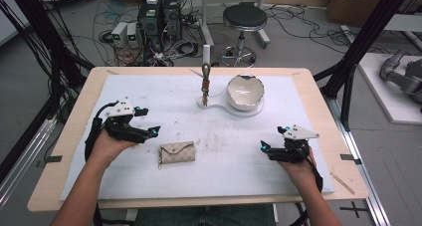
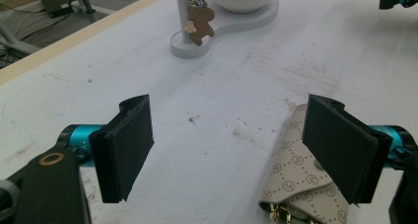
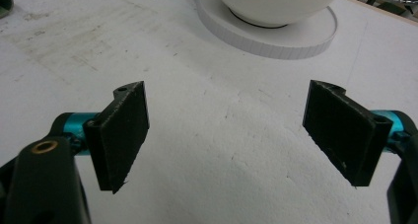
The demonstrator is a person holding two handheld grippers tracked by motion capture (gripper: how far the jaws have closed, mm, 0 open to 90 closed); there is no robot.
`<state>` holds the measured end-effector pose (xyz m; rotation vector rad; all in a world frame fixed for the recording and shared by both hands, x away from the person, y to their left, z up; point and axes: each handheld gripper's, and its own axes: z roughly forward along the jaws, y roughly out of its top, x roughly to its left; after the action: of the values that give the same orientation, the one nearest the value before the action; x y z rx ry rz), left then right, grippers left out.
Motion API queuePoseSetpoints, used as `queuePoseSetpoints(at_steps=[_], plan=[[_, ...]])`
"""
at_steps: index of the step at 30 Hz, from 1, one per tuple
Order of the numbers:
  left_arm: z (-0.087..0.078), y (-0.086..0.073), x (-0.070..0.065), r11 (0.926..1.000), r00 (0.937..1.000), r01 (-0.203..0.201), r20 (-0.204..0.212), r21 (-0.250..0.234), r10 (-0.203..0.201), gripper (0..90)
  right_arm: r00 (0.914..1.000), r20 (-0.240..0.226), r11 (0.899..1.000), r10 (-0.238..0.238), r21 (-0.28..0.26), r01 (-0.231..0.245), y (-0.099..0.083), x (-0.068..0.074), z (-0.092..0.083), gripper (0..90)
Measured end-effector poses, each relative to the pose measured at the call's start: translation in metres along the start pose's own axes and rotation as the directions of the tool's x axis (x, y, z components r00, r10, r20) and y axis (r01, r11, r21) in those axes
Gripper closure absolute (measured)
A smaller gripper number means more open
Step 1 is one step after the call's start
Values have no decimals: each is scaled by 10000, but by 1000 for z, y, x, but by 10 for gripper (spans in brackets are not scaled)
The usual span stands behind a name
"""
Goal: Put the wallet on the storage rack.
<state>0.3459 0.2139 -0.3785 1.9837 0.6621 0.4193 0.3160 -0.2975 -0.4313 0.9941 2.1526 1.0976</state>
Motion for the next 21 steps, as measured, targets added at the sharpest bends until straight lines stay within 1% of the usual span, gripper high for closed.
queuePoseSetpoints(at_steps=[2, 4, 7, 8, 10, 14, 16, 21], plan=[[1, 0, -2, 10000, 9999, -34, 110, -38, 35, 195, 10000, 24, 10000, 8, -17, -8, 0, 0, 0, 179], [1, -1, -2, 9999, 9998, -98, 179, 22, 98, 195, 10000, 49, 10000, -2, -29, 2, 0, 0, 0, 179], [2, -2, -3, 10000, 9996, -89, 271, -20, 89, 195, 10000, 57, 10000, 12, -32, -12, 0, -1, 0, 179], [1, -2, -2, 9998, 9993, -183, 319, -17, 184, 195, 10000, 57, 10000, 12, -32, -12, 0, -1, 0, 179], [1, -2, -2, 9998, 9992, -217, 348, -9, 217, 195, 10000, 46, 10000, -22, -1, 22, 0, 0, 0, 179], [2, -4, -2, 9999, 9989, -128, 443, 47, 126, 195, 10000, 14, 10000, -48, 16, 48, 0, 0, 1, 179], [1, -6, -2, 9998, 9987, -169, 485, 125, 162, 195, 9999, 7, 9999, -111, 35, 111, 1, 0, 2, 179], [-1, -9, -3, 9998, 9985, -158, 522, 144, 150, 194, 9999, -116, 9999, -102, 14, 102, 4, 2, 6, 179]])
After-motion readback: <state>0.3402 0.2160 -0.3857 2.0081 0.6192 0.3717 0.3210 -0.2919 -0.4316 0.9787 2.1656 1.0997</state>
